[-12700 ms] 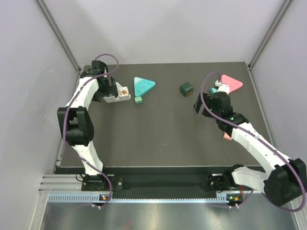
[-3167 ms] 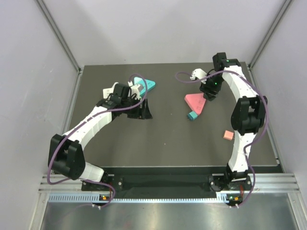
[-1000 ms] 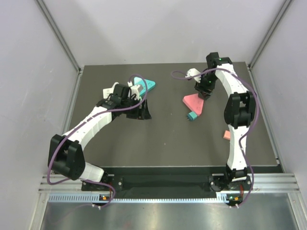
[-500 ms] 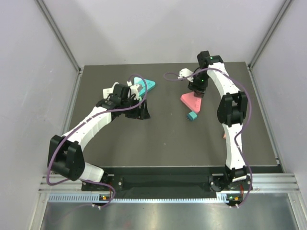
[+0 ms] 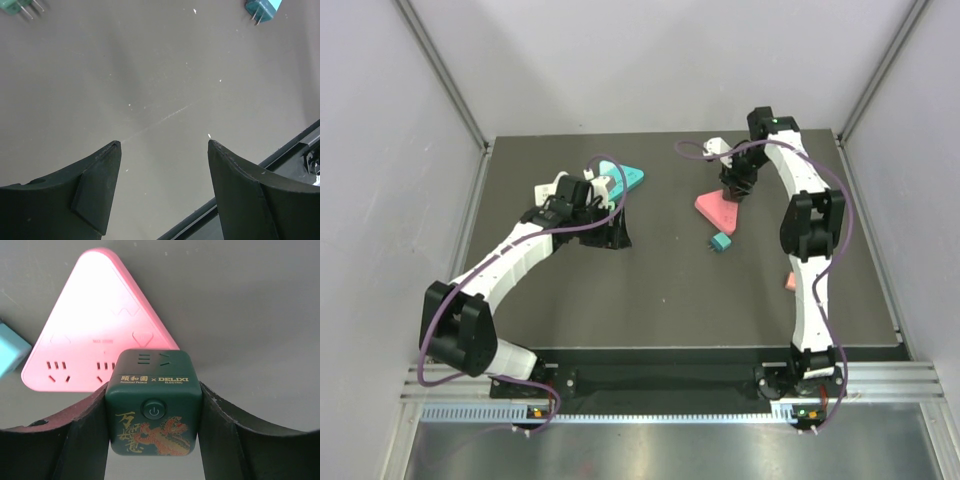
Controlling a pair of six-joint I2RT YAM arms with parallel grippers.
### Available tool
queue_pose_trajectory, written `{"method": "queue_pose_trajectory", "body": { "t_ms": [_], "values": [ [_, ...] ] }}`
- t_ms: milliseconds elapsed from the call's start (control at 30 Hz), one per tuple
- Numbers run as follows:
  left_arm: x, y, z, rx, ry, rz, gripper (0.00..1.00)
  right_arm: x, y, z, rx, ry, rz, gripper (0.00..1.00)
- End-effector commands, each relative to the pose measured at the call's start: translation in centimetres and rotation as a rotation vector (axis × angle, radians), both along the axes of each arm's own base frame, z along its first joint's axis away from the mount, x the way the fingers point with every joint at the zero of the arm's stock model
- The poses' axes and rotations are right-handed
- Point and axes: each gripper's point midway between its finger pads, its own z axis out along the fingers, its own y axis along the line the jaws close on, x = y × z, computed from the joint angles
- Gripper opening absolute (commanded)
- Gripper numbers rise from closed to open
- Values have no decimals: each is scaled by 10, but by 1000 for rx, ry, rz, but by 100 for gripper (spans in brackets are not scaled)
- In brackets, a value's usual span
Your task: Insert the plug
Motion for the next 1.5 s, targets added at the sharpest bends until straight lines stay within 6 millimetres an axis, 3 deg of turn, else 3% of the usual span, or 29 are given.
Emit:
{"method": "queue_pose_trajectory", "body": {
  "t_ms": [0, 233, 433, 600, 700, 733, 767, 833, 867, 900, 933, 967, 1067, 1100, 1167, 1200, 1233, 1300, 1367, 1467],
  "values": [
    [6, 0, 5, 13, -18, -6, 75, -27, -13, -71, -14, 195, 56, 0],
    [13, -4, -2, 19, 17, 4, 74, -42, -23, -100, -86, 282, 74, 0],
    [18, -7, -2, 9, 23, 3, 73, -58, -26, -107, -85, 368, 94, 0],
    [19, -8, -4, 10, 28, -1, 73, -55, -27, -102, -74, 348, 106, 0],
    [19, -9, -5, 12, 39, -5, 73, -52, -26, -102, -76, 332, 112, 9],
    [19, -10, -4, 8, 38, -6, 73, -47, -25, -101, -72, 309, 110, 24],
    [17, -9, -5, 6, 41, -5, 73, -45, -23, -98, -69, 291, 108, 26],
    [16, -10, -1, -5, 34, -6, 73, -32, -12, -82, -46, 193, 116, 37],
    [17, -11, 2, -8, 28, -5, 73, -26, -9, -73, -28, 149, 104, 38],
    [15, -10, 6, -13, 25, -4, 73, -17, -3, -45, -3, 64, 103, 41],
    [15, -11, 9, -18, 21, -5, 73, -22, 0, -44, 26, 59, 87, 42],
    [15, -11, 15, -27, 5, -3, 74, -4, 4, -30, 50, -35, 56, 43],
    [12, -9, 26, -36, -17, -1, 74, 0, 12, 8, 107, -149, 42, 52],
    [11, -9, 28, -38, -22, 1, 74, 1, 12, 23, 115, -183, 44, 58],
    [8, -7, 31, -39, -33, 4, 74, 7, 13, 36, 125, -232, 31, 86],
    [6, -6, 32, -40, -35, 4, 74, 9, 13, 49, 126, -272, 24, 91],
    [4, -5, 31, -40, -32, 3, 74, 6, 13, 45, 131, -267, 21, 92],
    [2, -4, 33, -42, -39, 4, 74, 11, 16, 60, 155, -325, 5, 93],
    [0, -3, 33, -37, -38, 6, 74, 5, 18, 61, 172, -309, -16, 94],
    [-1, -1, 34, -32, -42, 12, 74, -4, 21, 83, 223, -325, -64, 97]
  ]
}}
